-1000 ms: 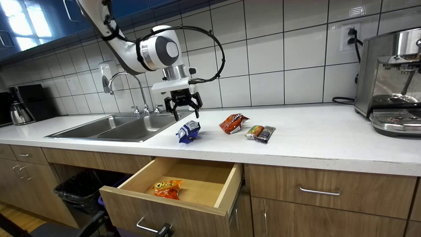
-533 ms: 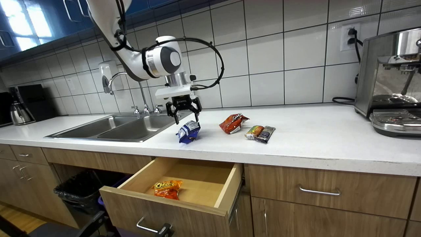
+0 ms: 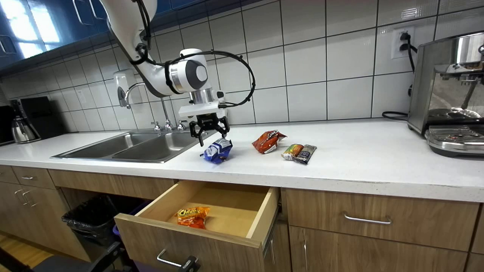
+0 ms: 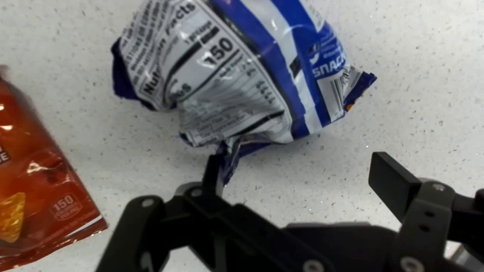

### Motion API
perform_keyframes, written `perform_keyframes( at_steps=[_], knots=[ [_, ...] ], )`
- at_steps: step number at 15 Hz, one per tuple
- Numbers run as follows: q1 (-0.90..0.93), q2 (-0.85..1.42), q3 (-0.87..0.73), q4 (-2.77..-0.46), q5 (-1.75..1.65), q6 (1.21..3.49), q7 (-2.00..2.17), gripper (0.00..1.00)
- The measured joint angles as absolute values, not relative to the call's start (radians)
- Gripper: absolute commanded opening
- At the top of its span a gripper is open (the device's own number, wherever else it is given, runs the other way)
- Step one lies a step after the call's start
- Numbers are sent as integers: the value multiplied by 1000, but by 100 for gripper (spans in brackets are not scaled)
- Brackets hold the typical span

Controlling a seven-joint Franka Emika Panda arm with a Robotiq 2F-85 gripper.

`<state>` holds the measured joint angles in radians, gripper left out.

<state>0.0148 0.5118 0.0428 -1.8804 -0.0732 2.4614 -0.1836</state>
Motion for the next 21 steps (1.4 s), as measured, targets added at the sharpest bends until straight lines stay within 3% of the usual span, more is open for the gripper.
perform_keyframes(
  at_steps=[21],
  knots=[
    [15, 429, 40, -2015, -74, 2457, -188, 100]
  ],
)
